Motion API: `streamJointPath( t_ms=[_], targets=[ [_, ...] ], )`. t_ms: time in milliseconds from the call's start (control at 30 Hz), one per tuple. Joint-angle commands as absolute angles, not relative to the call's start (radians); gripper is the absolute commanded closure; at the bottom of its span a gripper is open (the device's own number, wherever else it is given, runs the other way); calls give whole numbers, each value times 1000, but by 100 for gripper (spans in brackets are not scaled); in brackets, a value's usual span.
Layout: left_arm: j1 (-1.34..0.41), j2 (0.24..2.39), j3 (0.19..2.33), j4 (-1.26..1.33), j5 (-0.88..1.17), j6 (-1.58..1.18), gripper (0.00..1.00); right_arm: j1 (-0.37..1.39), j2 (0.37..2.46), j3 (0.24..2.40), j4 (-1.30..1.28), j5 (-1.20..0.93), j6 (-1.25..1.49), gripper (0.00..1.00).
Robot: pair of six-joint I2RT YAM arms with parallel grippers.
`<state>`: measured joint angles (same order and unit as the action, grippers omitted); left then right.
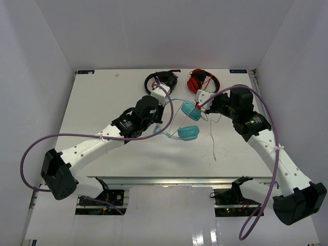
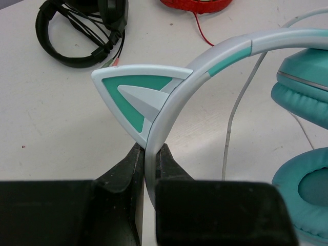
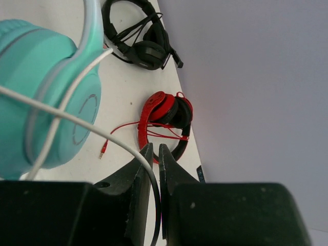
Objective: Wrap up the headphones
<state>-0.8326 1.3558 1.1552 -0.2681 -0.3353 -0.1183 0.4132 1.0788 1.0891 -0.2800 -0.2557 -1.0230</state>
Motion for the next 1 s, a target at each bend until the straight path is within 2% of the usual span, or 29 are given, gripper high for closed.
streamJointPath(
  t_ms=[0, 367, 967],
  targets=[
    [-831, 1270, 1151, -179, -275, -105, 100, 372, 1108, 1102, -229, -381, -909, 84],
    [-832, 1221, 1137, -162, -231, -113, 100, 336, 1179, 1143, -267, -665, -734, 84],
    [-831, 1220, 1188, -135, -124, -172, 100, 334, 1259, 1132, -229, -804, -577, 85]
  ],
)
